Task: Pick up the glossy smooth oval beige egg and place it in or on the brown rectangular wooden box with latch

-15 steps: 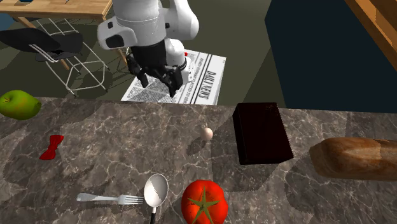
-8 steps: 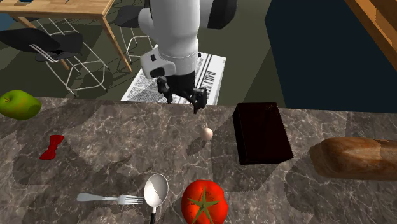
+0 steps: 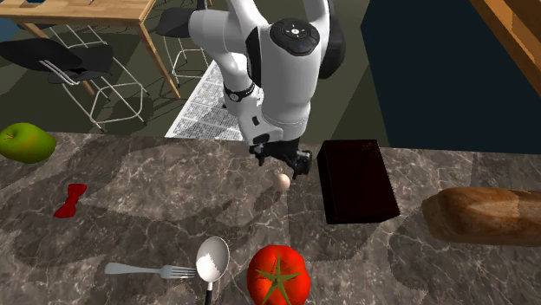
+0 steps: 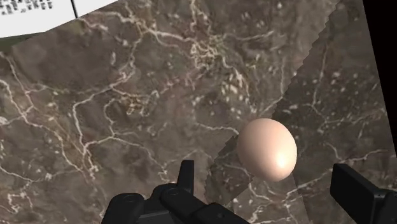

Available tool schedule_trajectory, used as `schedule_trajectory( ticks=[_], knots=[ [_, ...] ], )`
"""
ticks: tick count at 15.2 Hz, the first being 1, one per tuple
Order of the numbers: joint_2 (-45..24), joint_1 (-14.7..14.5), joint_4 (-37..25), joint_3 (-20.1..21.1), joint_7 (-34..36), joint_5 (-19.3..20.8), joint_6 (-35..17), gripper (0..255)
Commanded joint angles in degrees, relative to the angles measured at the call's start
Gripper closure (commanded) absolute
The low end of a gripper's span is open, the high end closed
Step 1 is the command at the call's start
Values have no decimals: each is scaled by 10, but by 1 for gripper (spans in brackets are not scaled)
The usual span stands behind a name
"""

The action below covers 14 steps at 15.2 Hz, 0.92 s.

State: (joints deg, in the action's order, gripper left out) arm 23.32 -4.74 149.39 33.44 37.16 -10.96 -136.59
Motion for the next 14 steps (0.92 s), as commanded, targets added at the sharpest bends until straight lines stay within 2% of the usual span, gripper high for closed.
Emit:
schedule_trajectory(
  ticks=[1, 8, 14],
  knots=[
    [-36, 10, -6, 26, 30, 15, -31, 0],
    [-93, 35, 7, 51, 57, 51, -98, 0],
    [-99, 38, 8, 53, 60, 55, -103, 0]
  ],
)
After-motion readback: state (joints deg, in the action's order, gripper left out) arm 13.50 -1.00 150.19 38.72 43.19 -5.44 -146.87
